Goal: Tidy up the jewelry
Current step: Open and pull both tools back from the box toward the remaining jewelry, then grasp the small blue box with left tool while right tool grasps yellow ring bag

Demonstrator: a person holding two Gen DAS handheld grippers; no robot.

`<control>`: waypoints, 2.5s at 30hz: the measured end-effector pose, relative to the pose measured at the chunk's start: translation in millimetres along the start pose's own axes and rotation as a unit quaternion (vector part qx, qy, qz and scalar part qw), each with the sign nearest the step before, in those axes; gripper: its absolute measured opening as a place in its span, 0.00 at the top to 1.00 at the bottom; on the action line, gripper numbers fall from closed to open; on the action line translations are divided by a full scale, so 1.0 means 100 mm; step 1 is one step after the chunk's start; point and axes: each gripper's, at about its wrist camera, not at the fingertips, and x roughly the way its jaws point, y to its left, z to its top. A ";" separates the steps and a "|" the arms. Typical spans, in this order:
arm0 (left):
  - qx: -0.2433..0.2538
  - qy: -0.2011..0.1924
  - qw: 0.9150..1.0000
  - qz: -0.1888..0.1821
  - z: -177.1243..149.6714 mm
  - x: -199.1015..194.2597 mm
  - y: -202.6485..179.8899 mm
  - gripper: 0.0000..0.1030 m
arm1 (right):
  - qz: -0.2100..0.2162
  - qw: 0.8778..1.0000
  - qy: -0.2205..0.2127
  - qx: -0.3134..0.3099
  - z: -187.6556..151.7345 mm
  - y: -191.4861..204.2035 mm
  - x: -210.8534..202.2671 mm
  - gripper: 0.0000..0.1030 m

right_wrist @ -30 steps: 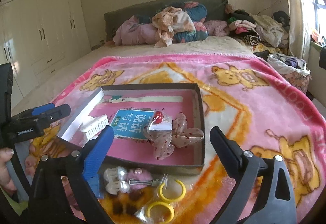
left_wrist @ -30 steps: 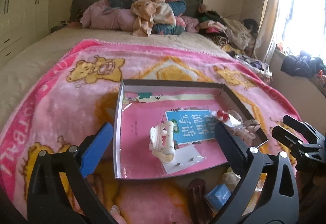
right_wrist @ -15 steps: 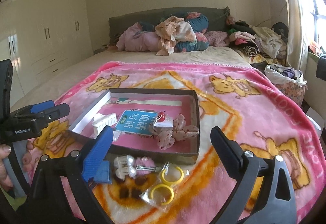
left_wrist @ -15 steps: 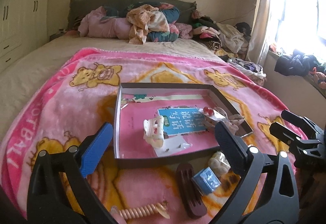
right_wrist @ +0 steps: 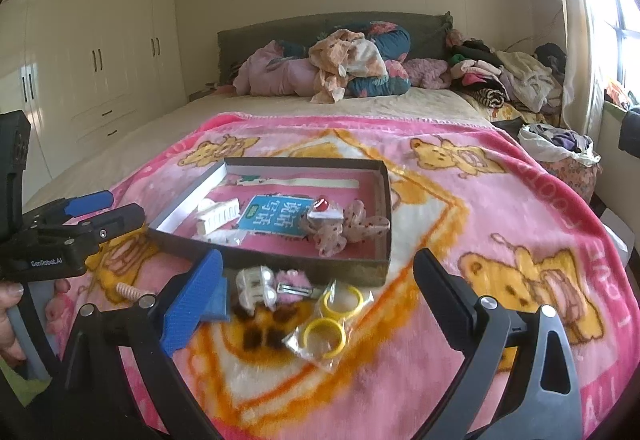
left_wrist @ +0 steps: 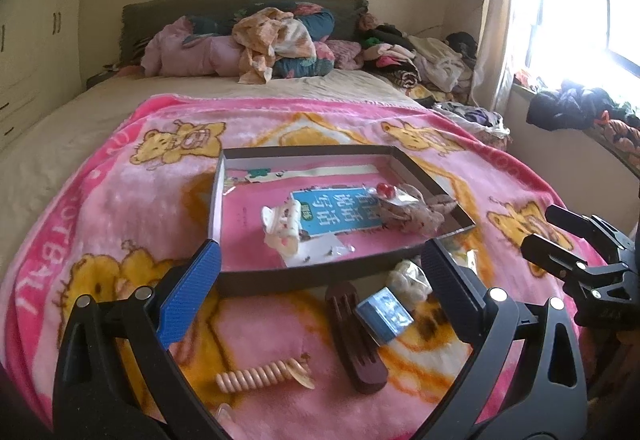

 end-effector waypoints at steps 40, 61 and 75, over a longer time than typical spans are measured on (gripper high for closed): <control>0.113 0.123 0.986 -0.022 -0.49 0.71 -0.56 0.34 | 0.000 0.996 0.082 0.036 -0.61 -0.28 0.22 0.09; 0.102 0.138 0.984 -0.042 -0.50 0.80 -0.54 0.57 | 0.014 0.988 0.144 0.054 -0.55 -0.26 0.92 0.42; 0.088 0.115 0.988 -0.061 -0.39 0.63 -0.57 0.57 | 0.011 0.990 0.122 0.073 -0.59 -0.44 0.57 0.68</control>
